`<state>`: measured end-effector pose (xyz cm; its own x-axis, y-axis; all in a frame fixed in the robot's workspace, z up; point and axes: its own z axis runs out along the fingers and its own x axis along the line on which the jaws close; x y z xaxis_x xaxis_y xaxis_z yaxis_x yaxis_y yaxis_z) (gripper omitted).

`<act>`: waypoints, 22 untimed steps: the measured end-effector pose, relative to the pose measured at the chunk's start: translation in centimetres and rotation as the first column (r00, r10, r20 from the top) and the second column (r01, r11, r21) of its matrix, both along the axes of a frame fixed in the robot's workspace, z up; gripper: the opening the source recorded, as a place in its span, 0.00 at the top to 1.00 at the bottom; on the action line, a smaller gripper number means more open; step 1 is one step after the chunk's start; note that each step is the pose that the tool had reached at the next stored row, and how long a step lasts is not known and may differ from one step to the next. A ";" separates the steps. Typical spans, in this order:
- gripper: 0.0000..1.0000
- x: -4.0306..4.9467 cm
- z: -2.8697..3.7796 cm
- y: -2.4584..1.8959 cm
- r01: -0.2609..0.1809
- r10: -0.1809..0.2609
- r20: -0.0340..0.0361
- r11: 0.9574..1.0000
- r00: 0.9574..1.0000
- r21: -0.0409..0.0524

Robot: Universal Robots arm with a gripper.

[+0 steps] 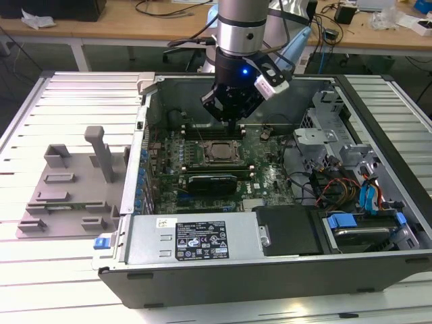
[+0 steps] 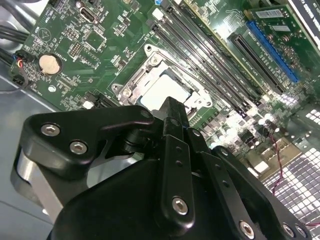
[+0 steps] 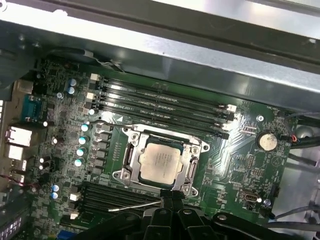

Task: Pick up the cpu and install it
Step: 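Install the first cpu locking lever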

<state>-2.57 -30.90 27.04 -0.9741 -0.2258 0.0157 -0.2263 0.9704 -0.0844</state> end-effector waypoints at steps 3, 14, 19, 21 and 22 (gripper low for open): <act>0.89 0.00 0.00 0.00 -0.021 0.021 0.000 1.000 1.000 0.000; 0.89 0.00 0.00 0.00 -0.118 0.118 0.000 0.993 0.993 0.000; 0.89 0.00 0.00 0.00 -0.157 0.157 0.000 0.988 0.988 0.000; 0.89 0.00 0.00 0.00 -0.178 0.178 0.000 0.984 0.984 0.000; 0.89 0.00 0.00 0.00 -0.183 0.183 0.000 0.983 0.983 0.000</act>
<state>-2.57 -30.90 27.03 -0.9163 -0.4002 0.0157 -0.4000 0.9126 -0.0844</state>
